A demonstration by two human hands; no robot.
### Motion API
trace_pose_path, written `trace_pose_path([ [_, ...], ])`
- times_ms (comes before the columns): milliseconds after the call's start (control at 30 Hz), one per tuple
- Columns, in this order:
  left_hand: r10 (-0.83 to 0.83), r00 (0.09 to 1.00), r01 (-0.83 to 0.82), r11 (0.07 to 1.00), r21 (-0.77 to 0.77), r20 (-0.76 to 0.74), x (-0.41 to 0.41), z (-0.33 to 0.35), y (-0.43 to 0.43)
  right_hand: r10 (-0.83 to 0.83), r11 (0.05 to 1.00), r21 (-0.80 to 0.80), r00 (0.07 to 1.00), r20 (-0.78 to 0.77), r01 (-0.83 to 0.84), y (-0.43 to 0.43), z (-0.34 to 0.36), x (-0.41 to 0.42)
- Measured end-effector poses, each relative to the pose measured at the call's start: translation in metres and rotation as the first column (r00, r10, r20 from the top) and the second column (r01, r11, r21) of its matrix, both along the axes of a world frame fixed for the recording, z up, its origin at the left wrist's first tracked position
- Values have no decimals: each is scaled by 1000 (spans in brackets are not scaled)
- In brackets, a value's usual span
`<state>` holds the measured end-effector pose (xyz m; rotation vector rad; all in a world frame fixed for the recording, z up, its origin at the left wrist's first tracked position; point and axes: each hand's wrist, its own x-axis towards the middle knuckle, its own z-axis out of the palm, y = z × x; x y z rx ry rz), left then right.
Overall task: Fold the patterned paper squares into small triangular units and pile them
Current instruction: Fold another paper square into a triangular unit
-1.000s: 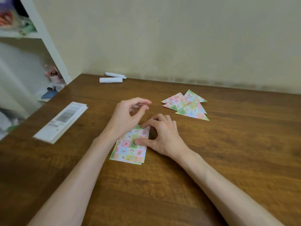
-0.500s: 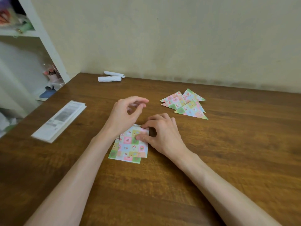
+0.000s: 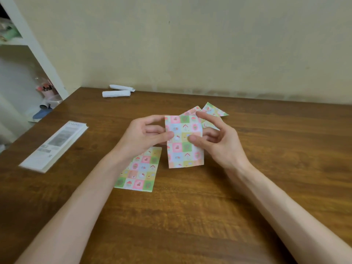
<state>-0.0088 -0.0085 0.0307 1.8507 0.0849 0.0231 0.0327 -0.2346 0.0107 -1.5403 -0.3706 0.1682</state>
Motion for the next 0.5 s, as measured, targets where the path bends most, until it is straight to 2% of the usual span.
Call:
trace_pose_path([
  [67, 8, 993, -7, 1000, -11, 116, 0, -5, -10, 4, 1000, 2, 999, 43, -4, -10, 0, 1],
  [167, 22, 944, -31, 999, 21, 330, -2, -14, -25, -37, 994, -93, 983, 178, 54, -25, 2, 3],
  [233, -22, 858, -82, 980, 180, 512, -3, -17, -32, -58, 977, -177, 948, 313, 118, -35, 1, 5],
  [300, -180, 730, -153, 897, 414, 660, -5, -22, -39, -31, 933, -300, 874, 484, 200, -45, 0, 6],
  [333, -270, 680, -191, 832, 521, 681, -6, -25, -43, -6, 909, -346, 835, 551, 235, -50, -2, 6],
  [400, -406, 642, -208, 724, 657, 651, -7, -31, -50, 47, 865, -420, 789, 612, 274, -60, -8, 6],
  [500, -481, 658, -116, 696, 709, 580, -7, -40, -58, 158, 798, -545, 785, 599, 255, -74, -16, 5],
])
